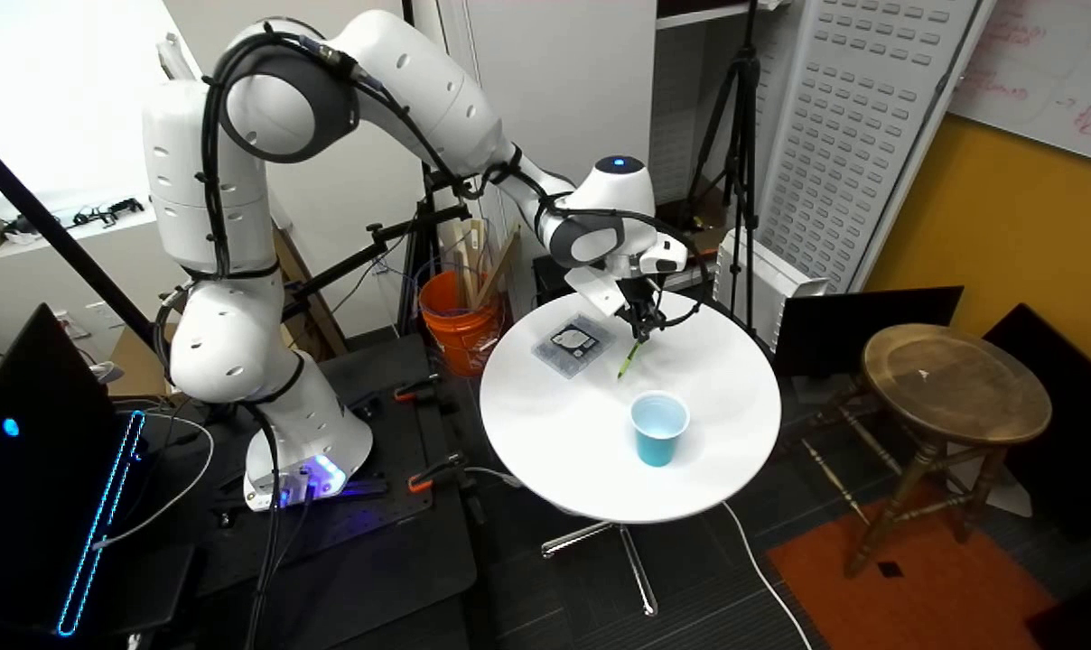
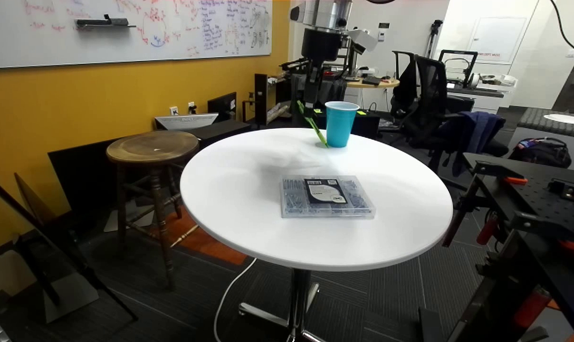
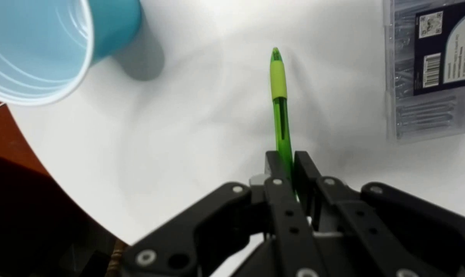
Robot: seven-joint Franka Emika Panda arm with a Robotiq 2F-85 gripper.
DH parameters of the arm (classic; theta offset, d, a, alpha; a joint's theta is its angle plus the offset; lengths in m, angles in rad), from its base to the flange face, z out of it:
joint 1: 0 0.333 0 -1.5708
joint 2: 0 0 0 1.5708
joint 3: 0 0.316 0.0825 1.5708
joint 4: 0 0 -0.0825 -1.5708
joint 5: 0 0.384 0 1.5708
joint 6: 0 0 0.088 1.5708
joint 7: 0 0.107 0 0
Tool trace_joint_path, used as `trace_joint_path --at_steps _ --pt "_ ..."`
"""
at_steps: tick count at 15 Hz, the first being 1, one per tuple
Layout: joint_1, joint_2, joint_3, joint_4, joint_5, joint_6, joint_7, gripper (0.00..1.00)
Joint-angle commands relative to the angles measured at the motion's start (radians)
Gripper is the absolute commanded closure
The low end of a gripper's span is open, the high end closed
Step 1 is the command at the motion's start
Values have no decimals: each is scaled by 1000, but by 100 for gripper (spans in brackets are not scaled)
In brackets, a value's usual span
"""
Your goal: Remove the green pen from the light blue cup
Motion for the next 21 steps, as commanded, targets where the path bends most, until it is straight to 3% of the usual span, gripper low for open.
trace_joint_path --at_steps 1,2,4,12,21 --pt "-15 41 22 77 23 -107 -19 97" --pt "-15 48 24 89 23 -128 -21 97" --pt "-11 59 23 109 15 -160 -19 62" --pt "3 70 15 143 -8 -210 3 3" --pt "0 67 17 121 -7 -178 1 0"
